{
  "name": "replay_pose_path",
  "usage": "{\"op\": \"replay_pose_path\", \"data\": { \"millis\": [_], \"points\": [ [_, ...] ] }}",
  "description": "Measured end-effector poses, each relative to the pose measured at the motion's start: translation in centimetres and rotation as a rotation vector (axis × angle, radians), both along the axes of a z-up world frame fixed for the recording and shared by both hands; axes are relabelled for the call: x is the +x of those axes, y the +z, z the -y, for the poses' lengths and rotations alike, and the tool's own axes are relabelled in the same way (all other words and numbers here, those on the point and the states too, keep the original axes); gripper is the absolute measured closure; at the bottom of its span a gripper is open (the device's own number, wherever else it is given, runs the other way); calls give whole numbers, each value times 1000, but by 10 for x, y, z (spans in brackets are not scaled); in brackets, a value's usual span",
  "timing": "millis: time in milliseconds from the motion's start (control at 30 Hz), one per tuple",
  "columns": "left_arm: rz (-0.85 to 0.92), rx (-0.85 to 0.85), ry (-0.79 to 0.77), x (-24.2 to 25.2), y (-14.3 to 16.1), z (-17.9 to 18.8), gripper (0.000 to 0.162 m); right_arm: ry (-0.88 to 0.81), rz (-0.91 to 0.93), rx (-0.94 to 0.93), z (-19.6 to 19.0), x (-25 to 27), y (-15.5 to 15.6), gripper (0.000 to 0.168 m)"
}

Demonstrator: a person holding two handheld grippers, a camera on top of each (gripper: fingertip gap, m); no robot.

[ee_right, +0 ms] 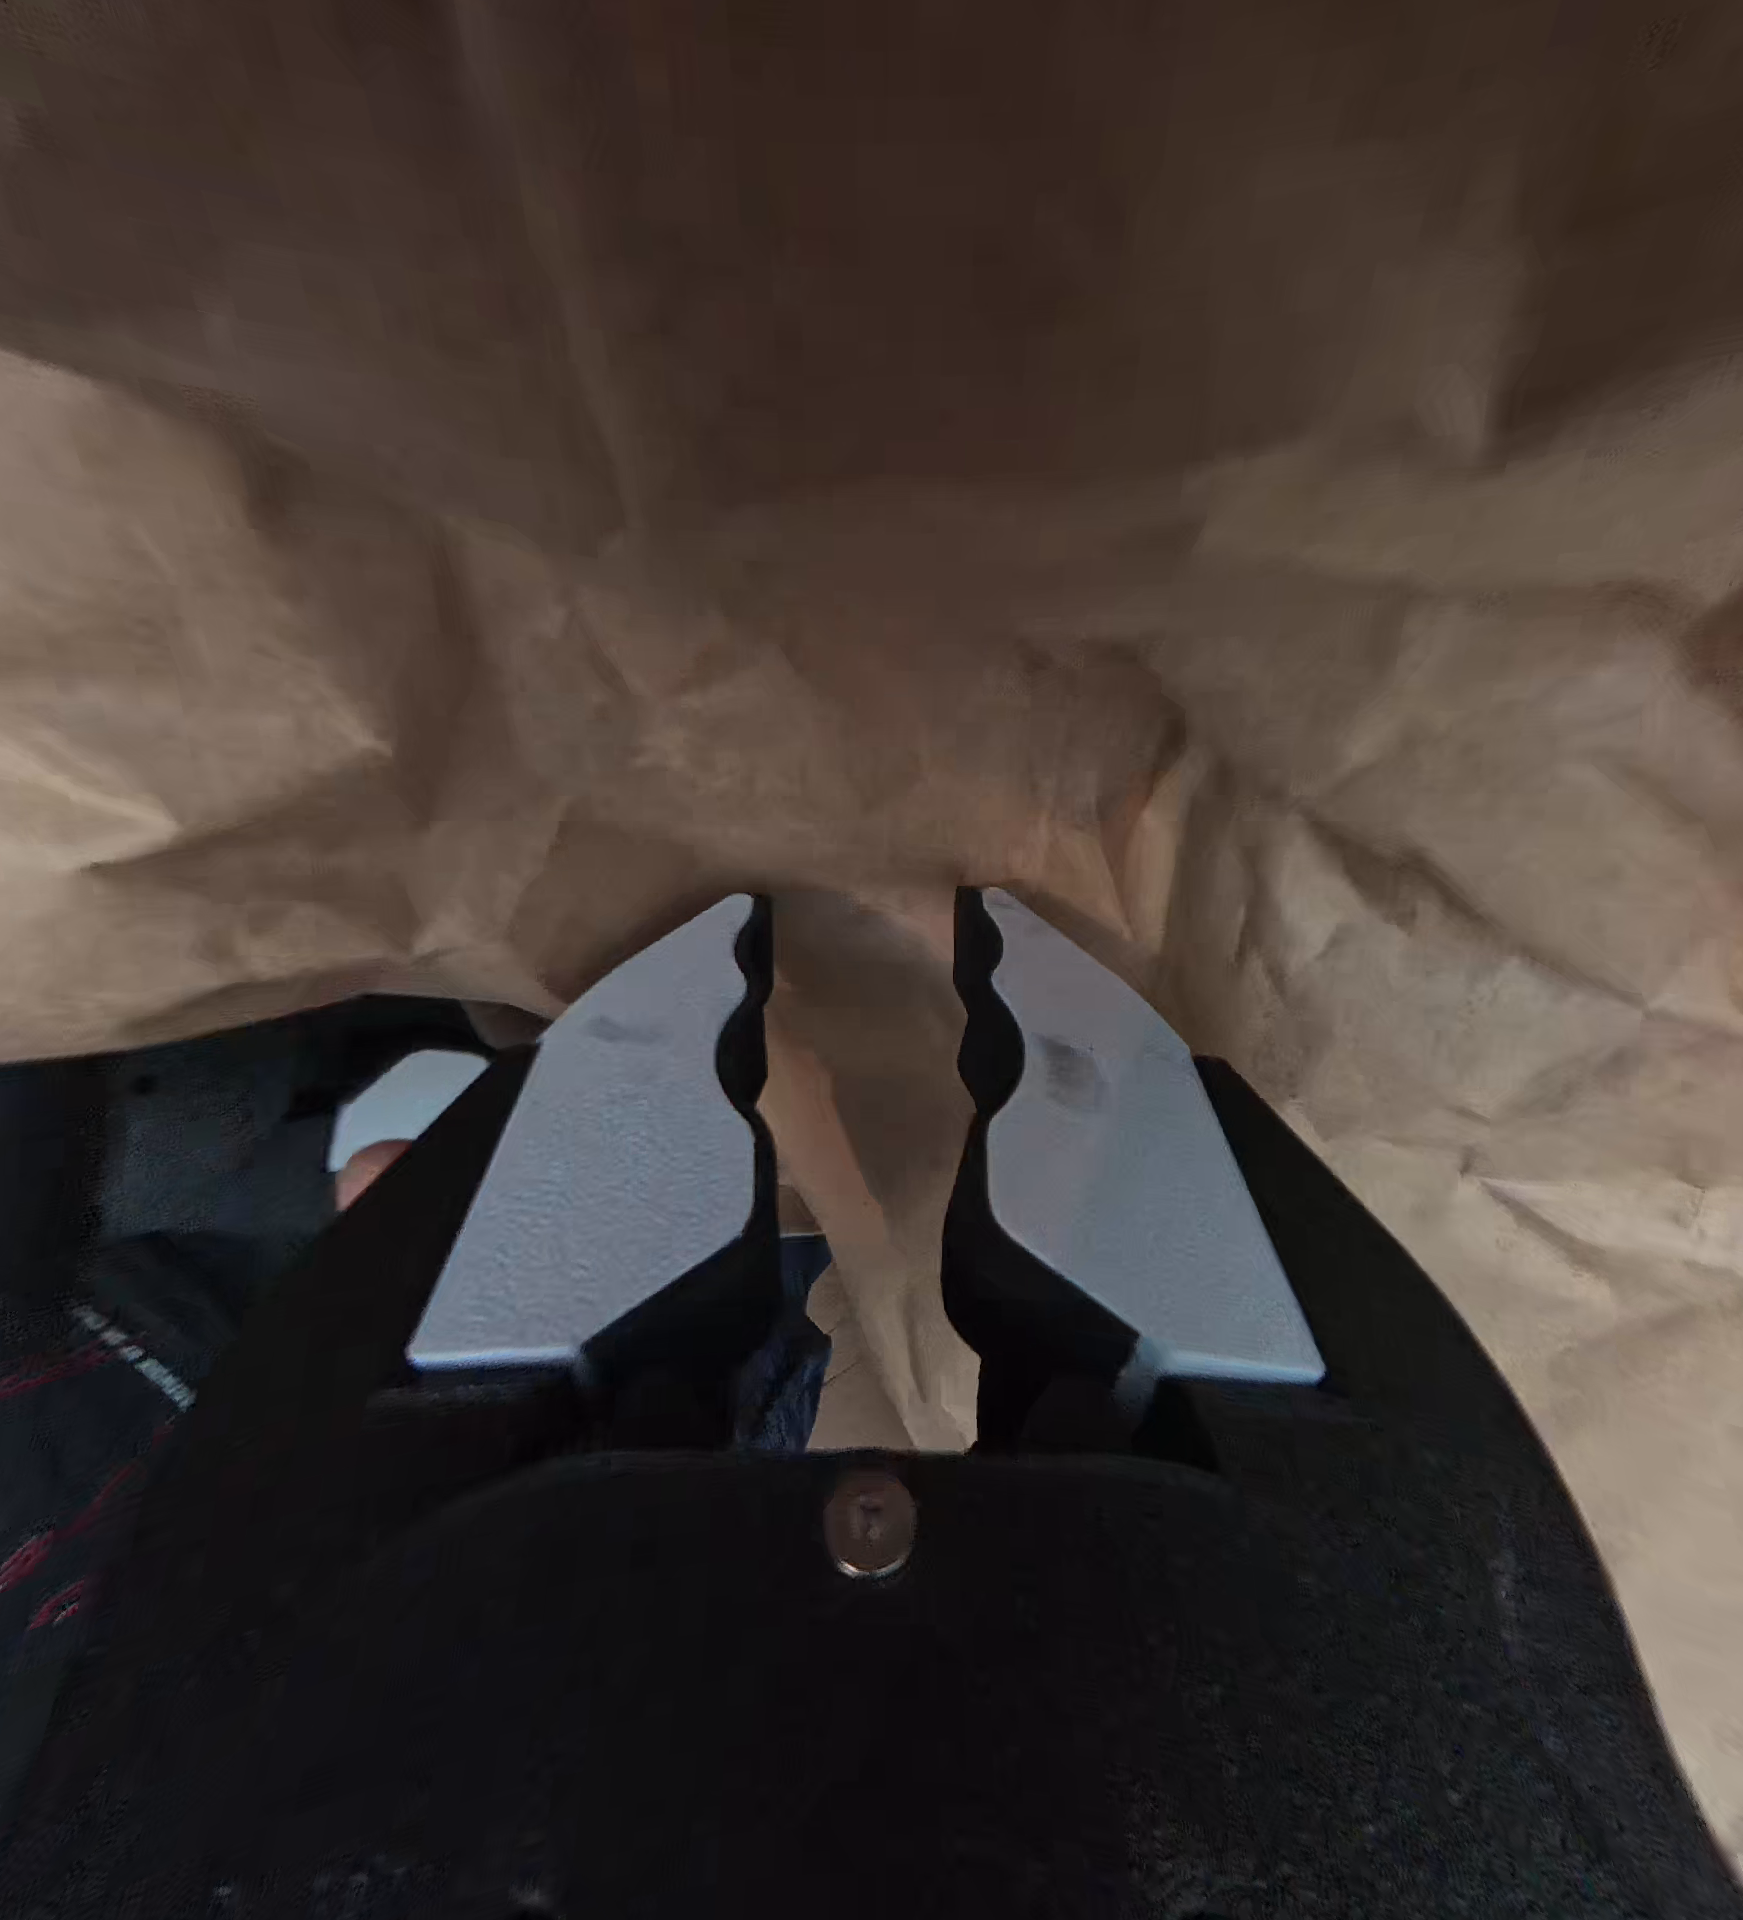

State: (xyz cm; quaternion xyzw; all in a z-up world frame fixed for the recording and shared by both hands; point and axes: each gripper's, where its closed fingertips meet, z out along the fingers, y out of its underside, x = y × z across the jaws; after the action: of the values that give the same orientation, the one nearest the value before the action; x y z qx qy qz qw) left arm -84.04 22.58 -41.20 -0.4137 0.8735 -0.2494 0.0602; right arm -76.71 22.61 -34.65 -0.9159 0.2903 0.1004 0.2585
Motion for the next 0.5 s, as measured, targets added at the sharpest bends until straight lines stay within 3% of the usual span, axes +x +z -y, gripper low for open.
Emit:
{"op": "replay_pose_path", "data": {
  "millis": [167,367,500],
  "points": [
    [215,29,35,-4,27,-24,122,-80,-54,18,-16,3,-56,138],
    [500,69,217,5,90,-61,117,-76,-34,-68,-19,8,-116,147],
    [450,195,215,24,77,-74,116,-83,29,-160,-7,15,-156,155]
  ]
}}
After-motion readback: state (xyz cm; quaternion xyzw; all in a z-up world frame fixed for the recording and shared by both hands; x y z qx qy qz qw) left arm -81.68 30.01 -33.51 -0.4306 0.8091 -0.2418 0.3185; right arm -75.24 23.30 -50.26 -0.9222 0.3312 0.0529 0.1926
